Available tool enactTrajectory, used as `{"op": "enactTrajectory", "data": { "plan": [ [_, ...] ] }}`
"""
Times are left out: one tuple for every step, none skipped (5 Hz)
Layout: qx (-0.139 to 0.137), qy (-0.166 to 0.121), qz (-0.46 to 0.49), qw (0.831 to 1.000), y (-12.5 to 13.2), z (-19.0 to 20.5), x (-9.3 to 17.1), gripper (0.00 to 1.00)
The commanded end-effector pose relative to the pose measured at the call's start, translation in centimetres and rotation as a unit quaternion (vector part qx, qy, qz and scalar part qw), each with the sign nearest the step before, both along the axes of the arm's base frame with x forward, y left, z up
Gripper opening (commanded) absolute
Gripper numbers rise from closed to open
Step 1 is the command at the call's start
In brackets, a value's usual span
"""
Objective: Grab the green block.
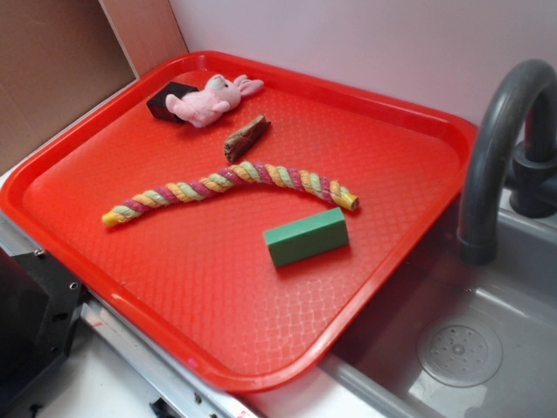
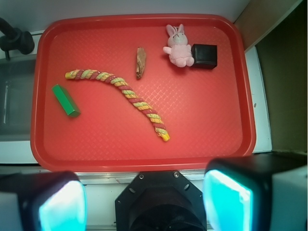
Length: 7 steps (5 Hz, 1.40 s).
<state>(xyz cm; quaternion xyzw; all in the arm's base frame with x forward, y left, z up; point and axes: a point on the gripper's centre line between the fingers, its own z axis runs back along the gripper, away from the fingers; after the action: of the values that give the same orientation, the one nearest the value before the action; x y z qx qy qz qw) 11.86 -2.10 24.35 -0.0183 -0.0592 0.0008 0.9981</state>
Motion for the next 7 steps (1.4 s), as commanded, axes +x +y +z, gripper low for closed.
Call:
{"op": "enactTrajectory", "data": {
  "plan": [
    [0.0, 0.0, 0.0, 1.0, 0.0, 0.0, 0.0, 1.0],
    [-0.004, -0.015, 0.0, 1.0, -1.4, -1.4, 1.3, 1.0],
    [-0.014, -0.035, -0.021, 0.999, -3.4, -3.0, 3.2, 1.0],
    [-0.01, -0.041, -0.058, 0.997, -5.6, -4.5, 5.2, 1.0],
    [0.008, -0.036, -0.104, 0.994, -9.3, -6.4, 6.8, 1.0],
    [0.017, -0.054, -0.131, 0.99, -11.7, -8.2, 7.5, 1.0],
    [-0.003, -0.057, -0.159, 0.986, -13.9, -9.6, 7.5, 1.0]
  ]
}}
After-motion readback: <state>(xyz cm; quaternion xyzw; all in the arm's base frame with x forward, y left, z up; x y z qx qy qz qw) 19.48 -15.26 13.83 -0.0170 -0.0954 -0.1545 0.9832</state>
